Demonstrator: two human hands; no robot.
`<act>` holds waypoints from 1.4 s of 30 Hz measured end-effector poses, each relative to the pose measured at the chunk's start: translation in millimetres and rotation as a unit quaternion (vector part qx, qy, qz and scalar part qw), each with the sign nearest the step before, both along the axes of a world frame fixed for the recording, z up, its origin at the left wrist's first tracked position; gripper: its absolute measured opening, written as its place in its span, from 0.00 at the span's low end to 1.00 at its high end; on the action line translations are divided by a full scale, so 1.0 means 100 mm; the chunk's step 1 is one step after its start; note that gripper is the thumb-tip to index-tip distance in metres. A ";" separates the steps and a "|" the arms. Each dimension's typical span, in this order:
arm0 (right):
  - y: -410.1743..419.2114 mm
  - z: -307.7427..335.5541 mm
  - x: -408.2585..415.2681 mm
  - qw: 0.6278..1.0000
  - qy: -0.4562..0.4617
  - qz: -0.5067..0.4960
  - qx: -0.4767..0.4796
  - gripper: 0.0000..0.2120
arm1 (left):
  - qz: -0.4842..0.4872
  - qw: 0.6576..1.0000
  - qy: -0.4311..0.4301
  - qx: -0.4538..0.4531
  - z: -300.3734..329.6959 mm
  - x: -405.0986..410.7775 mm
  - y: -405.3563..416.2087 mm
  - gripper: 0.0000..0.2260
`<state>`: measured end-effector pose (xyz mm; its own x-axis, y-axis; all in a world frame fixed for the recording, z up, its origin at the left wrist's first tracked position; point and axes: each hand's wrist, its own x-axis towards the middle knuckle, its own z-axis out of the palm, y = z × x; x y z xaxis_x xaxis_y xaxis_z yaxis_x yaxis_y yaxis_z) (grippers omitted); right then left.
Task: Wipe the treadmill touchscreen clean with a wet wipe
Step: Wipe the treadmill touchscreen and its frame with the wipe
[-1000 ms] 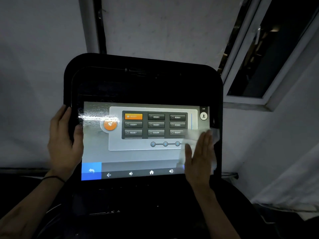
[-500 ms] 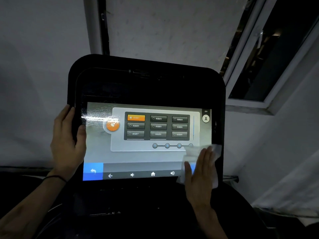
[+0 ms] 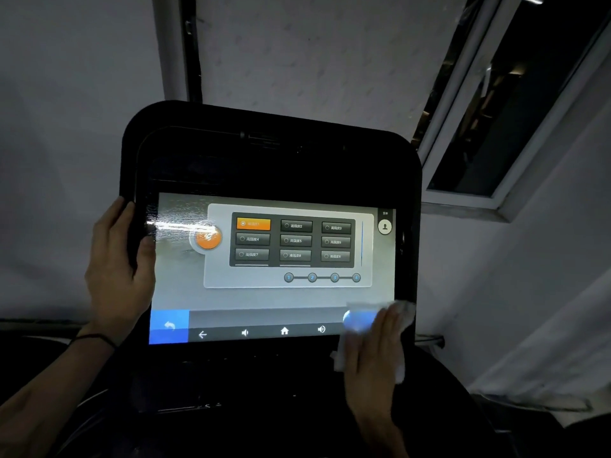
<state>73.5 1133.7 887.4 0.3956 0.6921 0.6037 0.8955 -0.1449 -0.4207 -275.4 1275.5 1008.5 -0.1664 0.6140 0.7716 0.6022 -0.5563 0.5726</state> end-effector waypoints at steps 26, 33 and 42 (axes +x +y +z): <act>0.05 0.15 -0.14 0.999 0.016 -0.008 -0.034 0.38 | -0.010 1.000 0.003 0.006 -0.06 -0.02 0.05 0.22; 0.03 0.03 -0.66 0.995 -0.054 0.060 -0.061 0.37 | -0.013 1.000 0.004 0.016 -0.06 -0.03 0.05 0.21; -0.07 -0.11 -0.45 1.000 0.000 0.017 -0.022 0.37 | -0.009 1.000 -0.003 0.015 -0.09 -0.04 0.09 0.21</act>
